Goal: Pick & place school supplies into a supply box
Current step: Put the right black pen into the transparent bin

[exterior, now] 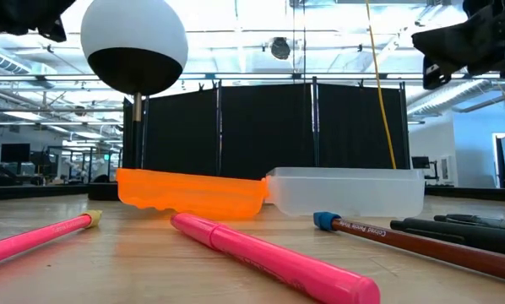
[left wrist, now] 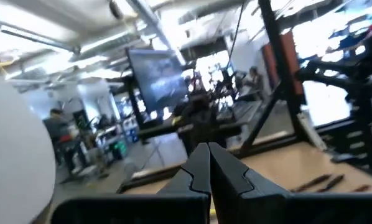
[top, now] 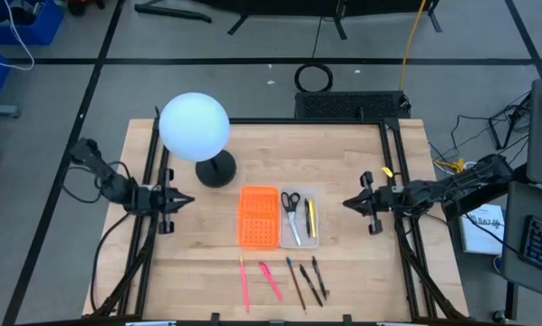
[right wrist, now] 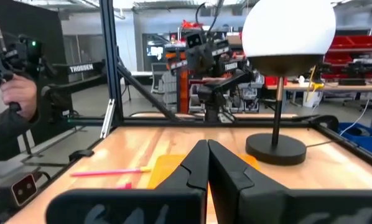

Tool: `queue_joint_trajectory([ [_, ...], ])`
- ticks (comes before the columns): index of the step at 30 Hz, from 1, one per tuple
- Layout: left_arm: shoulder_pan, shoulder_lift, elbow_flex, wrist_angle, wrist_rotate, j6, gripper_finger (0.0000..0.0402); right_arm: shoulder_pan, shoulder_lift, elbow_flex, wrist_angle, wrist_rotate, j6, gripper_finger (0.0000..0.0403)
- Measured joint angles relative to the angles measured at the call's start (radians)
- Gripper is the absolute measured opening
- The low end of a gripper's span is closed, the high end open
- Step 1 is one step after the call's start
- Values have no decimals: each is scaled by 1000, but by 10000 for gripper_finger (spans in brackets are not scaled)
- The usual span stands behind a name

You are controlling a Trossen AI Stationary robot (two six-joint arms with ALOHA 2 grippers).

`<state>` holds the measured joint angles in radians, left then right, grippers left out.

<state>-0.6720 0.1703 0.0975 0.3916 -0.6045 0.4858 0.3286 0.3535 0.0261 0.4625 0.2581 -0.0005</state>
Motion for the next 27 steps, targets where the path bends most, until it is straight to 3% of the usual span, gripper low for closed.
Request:
queue_joint_trajectory([
  [3,73,-2,0,-19,130,-18,3,0,30,0,0,0,-7,0],
  [8,205,0,0,-143,222,-146,9,0,90,-12,121,-20,-4,0],
  [12,303,0,0,-199,479,-268,5,-1,111,-11,171,-108,-146,0],
  [14,329,-3,0,-216,556,-321,4,-1,93,-1,177,-97,-164,0],
  [16,336,-6,0,-231,569,-345,6,-1,57,33,126,-58,-166,0],
  [21,335,-36,0,-300,551,-320,4,0,-58,152,-264,-49,-113,0],
  [27,341,-164,1,-450,480,-232,3,0,-205,165,-388,-47,-93,0],
])
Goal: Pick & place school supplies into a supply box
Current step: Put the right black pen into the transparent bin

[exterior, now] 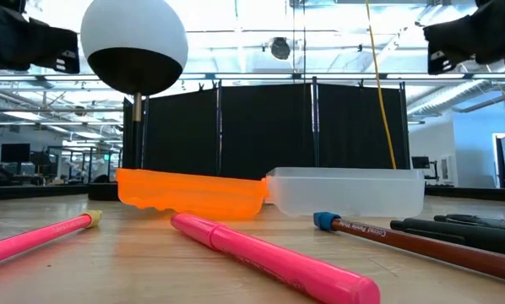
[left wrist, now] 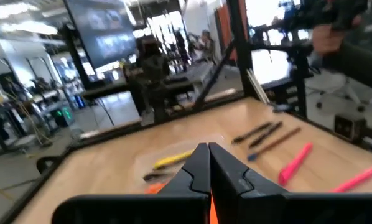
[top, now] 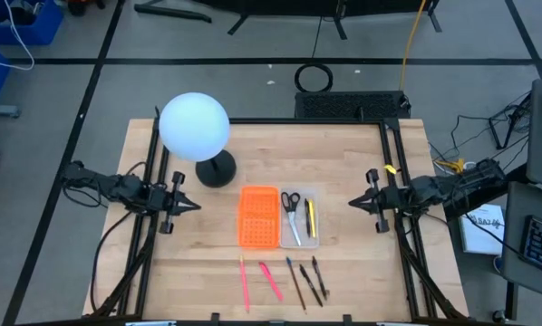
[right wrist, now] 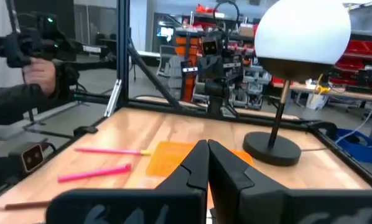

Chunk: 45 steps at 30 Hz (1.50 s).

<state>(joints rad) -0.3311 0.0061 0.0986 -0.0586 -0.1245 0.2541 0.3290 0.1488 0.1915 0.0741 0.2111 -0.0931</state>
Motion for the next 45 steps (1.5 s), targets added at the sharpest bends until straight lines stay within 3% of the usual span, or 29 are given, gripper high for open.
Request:
queue_joint_trajectory([
  [4,7,0,7,4,43,6,4,-1,-72,-2,-97,34,-31,0],
  [11,6,24,10,-76,26,-10,20,-2,-74,-49,-18,104,-73,0],
  [15,6,39,10,-59,17,-6,22,6,33,-34,192,173,-16,0],
  [18,6,46,10,-42,-17,51,15,36,222,24,241,247,25,0],
  [24,6,46,10,-42,-138,55,5,170,765,447,-21,389,244,0],
  [28,6,46,10,-61,-218,87,23,274,1141,892,-382,480,429,0],
  [32,6,46,10,-41,-298,123,31,330,1448,1329,-829,516,745,0],
  [38,6,46,10,-35,-329,105,24,342,1767,1754,-1263,314,1310,0],
  [41,6,46,10,-52,-325,107,16,342,1877,1840,-1359,184,1544,0],
  [45,6,46,10,-37,-324,106,5,349,1972,1850,-1369,-11,1745,0],
])
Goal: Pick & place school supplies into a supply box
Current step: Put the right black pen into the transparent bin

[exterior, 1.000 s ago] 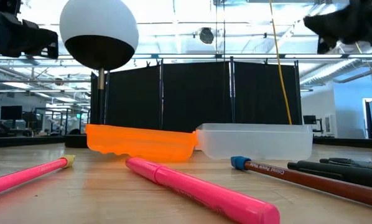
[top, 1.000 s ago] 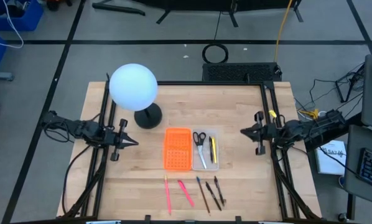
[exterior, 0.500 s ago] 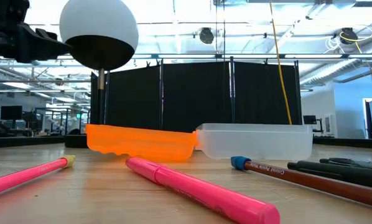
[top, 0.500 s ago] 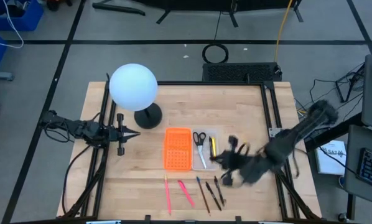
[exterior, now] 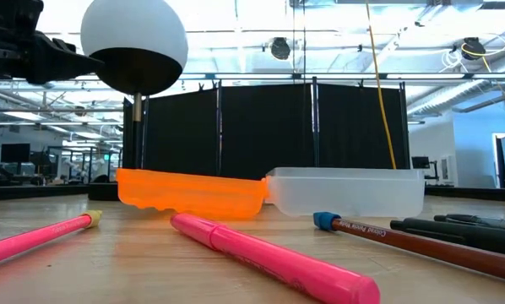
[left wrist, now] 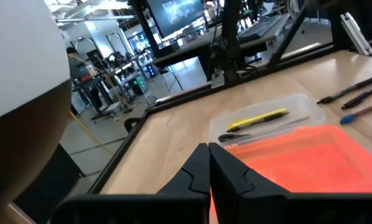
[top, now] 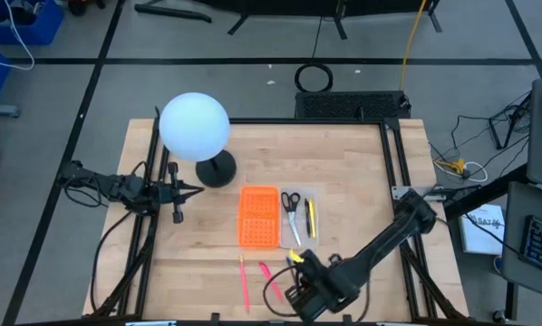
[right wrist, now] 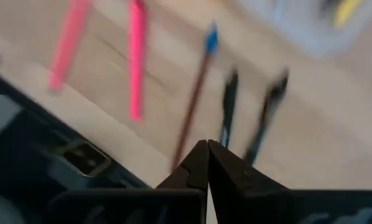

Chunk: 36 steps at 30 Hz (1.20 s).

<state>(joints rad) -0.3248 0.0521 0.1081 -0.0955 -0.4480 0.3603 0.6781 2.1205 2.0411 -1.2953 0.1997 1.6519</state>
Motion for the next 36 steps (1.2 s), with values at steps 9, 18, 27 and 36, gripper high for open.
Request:
queue_joint_trajectory([
  [9,0,0,0,-14,1,-4,34,10,82,-29,-14,-92,108,0],
  [18,0,0,0,-4,1,-3,46,17,83,-58,41,-98,214,25],
  [27,0,0,0,22,1,-2,46,19,83,-59,-21,-97,164,125],
  [36,0,0,0,23,1,-12,47,22,82,-113,-36,-97,168,155],
])
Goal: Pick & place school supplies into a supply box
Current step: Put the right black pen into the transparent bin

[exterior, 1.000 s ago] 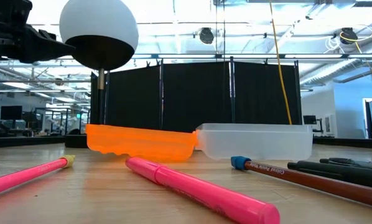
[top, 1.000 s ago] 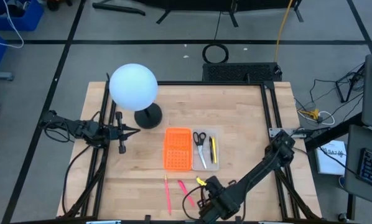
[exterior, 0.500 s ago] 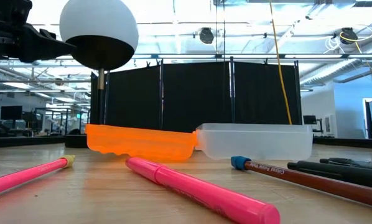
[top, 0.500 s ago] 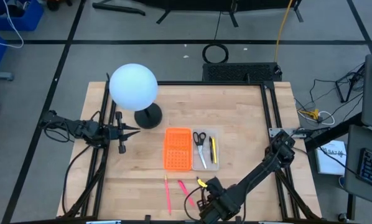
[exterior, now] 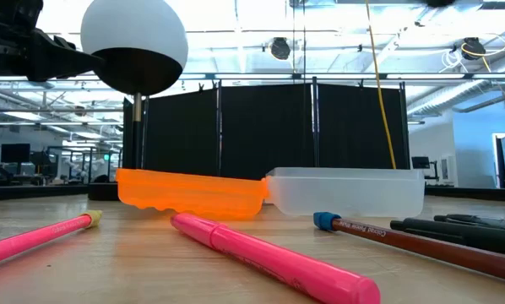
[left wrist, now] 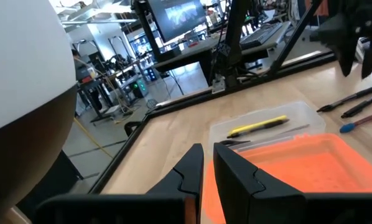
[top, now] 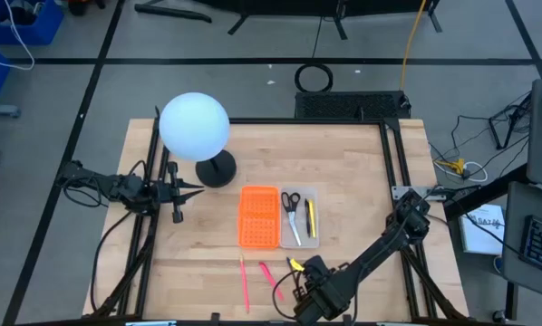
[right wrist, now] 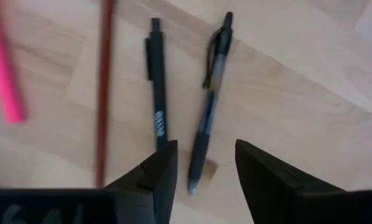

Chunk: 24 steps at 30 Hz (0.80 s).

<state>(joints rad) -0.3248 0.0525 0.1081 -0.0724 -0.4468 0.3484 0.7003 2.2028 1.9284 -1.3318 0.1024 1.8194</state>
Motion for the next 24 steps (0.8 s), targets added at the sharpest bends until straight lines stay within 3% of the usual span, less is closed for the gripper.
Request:
queue_joint_trajectory([
  [13,0,0,0,-5,1,-21,47,-20,-2,-212,203,-156,-52,155],
  [19,0,0,0,-6,1,-25,47,-20,-8,-284,270,-160,-77,154],
  [24,0,0,0,-6,1,-43,47,-20,-6,-329,289,-160,-118,129],
])
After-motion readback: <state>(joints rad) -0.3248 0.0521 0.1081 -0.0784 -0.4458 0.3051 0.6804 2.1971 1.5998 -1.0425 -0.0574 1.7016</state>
